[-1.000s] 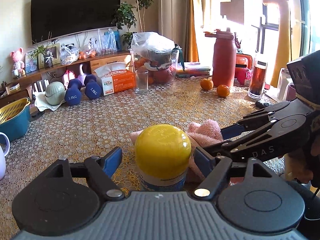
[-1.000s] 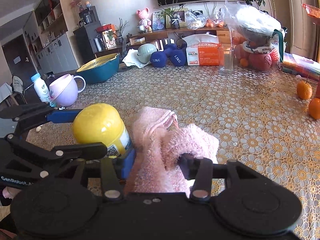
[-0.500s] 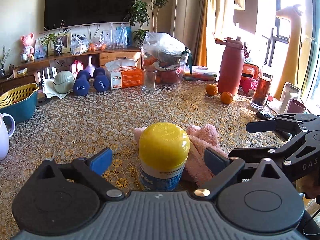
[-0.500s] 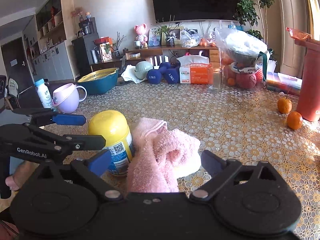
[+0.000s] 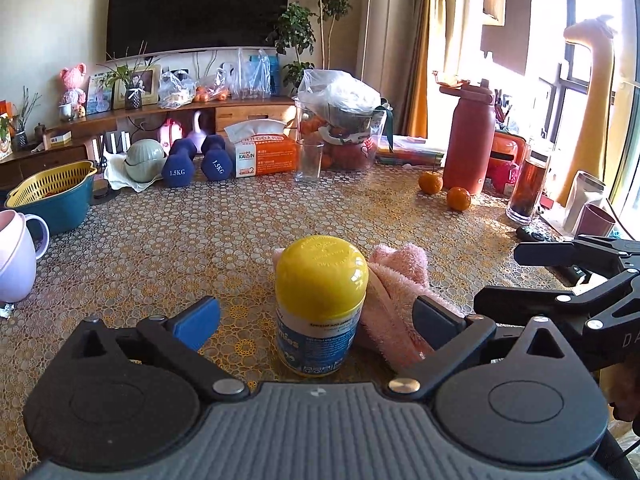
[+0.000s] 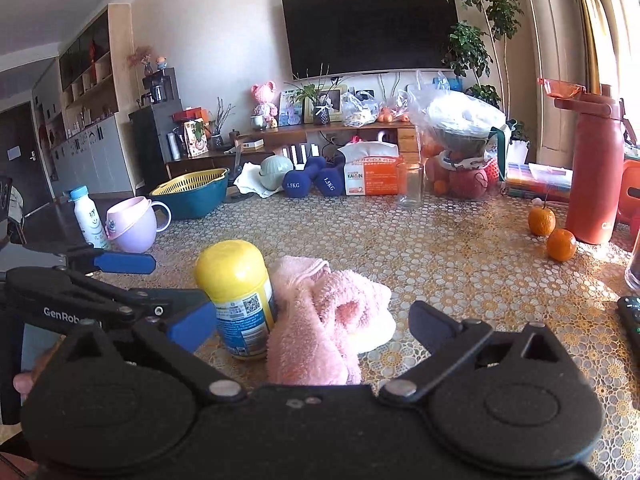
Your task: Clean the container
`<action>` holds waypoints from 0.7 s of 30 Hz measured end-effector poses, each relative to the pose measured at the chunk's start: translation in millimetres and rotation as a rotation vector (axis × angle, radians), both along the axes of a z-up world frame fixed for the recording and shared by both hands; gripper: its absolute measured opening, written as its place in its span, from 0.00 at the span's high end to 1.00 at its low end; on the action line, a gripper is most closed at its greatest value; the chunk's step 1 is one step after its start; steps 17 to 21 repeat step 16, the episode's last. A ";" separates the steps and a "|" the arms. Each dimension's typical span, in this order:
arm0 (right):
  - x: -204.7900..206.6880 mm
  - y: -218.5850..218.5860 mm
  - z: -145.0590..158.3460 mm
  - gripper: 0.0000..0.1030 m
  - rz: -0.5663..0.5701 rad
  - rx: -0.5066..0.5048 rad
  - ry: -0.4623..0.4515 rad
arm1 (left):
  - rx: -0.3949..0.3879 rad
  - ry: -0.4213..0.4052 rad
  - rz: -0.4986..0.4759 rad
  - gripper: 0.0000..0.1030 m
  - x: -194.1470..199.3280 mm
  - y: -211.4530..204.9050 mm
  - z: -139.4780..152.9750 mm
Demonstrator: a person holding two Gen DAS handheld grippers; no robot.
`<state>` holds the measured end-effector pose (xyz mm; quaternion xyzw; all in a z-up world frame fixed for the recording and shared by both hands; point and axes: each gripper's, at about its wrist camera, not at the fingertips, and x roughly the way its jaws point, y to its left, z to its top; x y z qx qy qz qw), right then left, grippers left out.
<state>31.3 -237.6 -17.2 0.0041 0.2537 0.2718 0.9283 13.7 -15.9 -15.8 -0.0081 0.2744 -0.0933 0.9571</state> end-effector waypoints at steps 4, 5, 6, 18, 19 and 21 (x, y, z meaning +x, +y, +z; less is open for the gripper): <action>-3.7 -1.0 -0.7 0.01 -0.004 0.003 0.003 | 0.008 -0.002 -0.006 0.00 -3.1 -2.7 -0.4; -4.3 -0.7 -1.0 0.01 -0.006 0.000 0.002 | 0.010 -0.002 -0.008 0.00 -3.6 -3.4 -0.7; -4.8 -0.8 -1.3 0.01 -0.008 -0.002 0.003 | 0.012 -0.005 -0.010 0.00 -4.1 -4.2 -1.0; -4.4 -0.9 -3.2 0.01 -0.017 -0.009 0.015 | 0.025 -0.002 -0.001 0.00 -3.2 -5.6 -1.8; -4.4 -0.9 -3.2 0.01 -0.017 -0.009 0.015 | 0.025 -0.002 -0.001 0.00 -3.2 -5.6 -1.8; -4.4 -0.9 -3.2 0.01 -0.017 -0.009 0.015 | 0.025 -0.002 -0.001 0.00 -3.2 -5.6 -1.8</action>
